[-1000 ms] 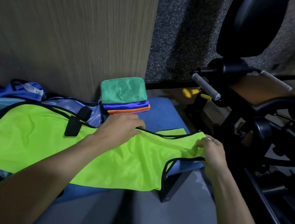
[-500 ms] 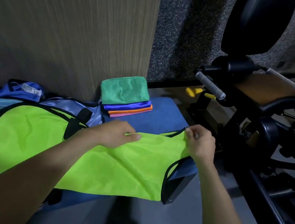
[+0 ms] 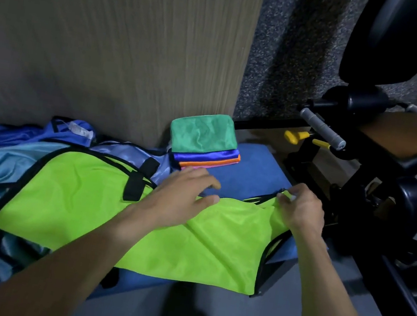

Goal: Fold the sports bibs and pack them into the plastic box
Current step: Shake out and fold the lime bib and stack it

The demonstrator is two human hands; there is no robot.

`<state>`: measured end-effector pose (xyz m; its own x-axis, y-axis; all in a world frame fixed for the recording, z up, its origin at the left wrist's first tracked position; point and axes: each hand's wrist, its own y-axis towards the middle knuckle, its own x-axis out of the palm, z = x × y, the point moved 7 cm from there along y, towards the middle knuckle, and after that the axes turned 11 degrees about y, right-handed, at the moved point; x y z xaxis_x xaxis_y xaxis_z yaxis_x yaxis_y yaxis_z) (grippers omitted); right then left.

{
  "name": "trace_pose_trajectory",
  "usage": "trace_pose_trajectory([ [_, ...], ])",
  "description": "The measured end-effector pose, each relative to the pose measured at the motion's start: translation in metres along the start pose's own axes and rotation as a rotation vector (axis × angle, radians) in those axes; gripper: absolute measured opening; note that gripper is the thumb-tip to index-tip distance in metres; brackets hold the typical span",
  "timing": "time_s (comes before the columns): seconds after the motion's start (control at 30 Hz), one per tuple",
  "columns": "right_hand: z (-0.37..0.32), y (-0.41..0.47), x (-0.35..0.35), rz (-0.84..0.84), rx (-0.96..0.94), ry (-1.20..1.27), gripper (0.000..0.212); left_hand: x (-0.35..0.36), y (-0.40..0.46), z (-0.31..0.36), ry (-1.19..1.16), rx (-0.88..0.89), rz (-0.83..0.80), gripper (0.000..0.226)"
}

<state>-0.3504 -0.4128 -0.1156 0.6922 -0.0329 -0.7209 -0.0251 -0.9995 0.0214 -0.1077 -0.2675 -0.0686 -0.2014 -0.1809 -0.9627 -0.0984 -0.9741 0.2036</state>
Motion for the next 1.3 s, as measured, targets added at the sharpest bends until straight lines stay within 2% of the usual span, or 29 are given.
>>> trace_pose_trajectory([
  [0.1, 0.002, -0.002, -0.002, 0.014, 0.001, 0.102, 0.023, -0.048, -0.033, -0.026, 0.02, -0.057, 0.212, 0.018],
  [0.2, -0.007, -0.006, -0.006, 0.055, -0.074, 0.164, 0.018, -0.092, -0.077, -0.076, 0.166, -0.222, 0.379, 0.013],
  [0.27, -0.014, -0.01, -0.007, 0.073, -0.146, 0.184, 0.017, -0.11, -0.108, -0.114, 0.232, -0.373, 0.433, 0.009],
  [0.33, -0.018, -0.013, -0.008, 0.09, -0.202, 0.19, 0.016, -0.114, -0.129, -0.152, 0.255, -0.55, 0.357, 0.017],
  [0.4, -0.023, -0.016, -0.007, 0.097, -0.232, 0.175, 0.017, -0.106, -0.139, -0.18, 0.304, -0.696, 0.188, 0.031],
  [0.47, -0.025, -0.017, -0.004, 0.077, -0.229, 0.148, 0.022, -0.098, -0.141, -0.195, 0.323, -0.764, 0.058, 0.039],
  [0.6, -0.02, -0.018, 0.003, 0.004, -0.148, 0.05, 0.044, -0.089, -0.134, -0.206, 0.283, -0.826, -0.105, 0.049],
  [0.7, -0.011, -0.018, 0.003, -0.009, -0.045, 0.067, 0.049, -0.085, -0.128, -0.211, 0.335, -0.862, -0.207, 0.055],
  [0.93, 0.005, -0.012, -0.003, -0.021, 0.093, 0.08, 0.046, -0.078, -0.117, -0.219, 0.111, -0.849, -0.234, 0.054],
  [1.0, 0.006, -0.012, -0.004, -0.033, 0.106, 0.102, 0.042, -0.079, -0.114, -0.222, 0.058, -0.812, -0.189, 0.048],
  [1.1, 0.005, -0.013, -0.009, -0.026, 0.087, 0.163, 0.035, -0.088, -0.113, -0.22, 0.002, -0.782, -0.035, 0.039],
  [1.17, 0.0, -0.015, -0.016, 0.002, 0.057, 0.219, 0.03, -0.099, -0.115, -0.213, -0.041, -0.767, 0.119, 0.038],
  [1.3, 0.012, -0.016, -0.037, 0.152, 0.09, 0.359, 0.033, -0.137, -0.136, -0.217, -0.1, -0.77, 0.45, 0.034],
])
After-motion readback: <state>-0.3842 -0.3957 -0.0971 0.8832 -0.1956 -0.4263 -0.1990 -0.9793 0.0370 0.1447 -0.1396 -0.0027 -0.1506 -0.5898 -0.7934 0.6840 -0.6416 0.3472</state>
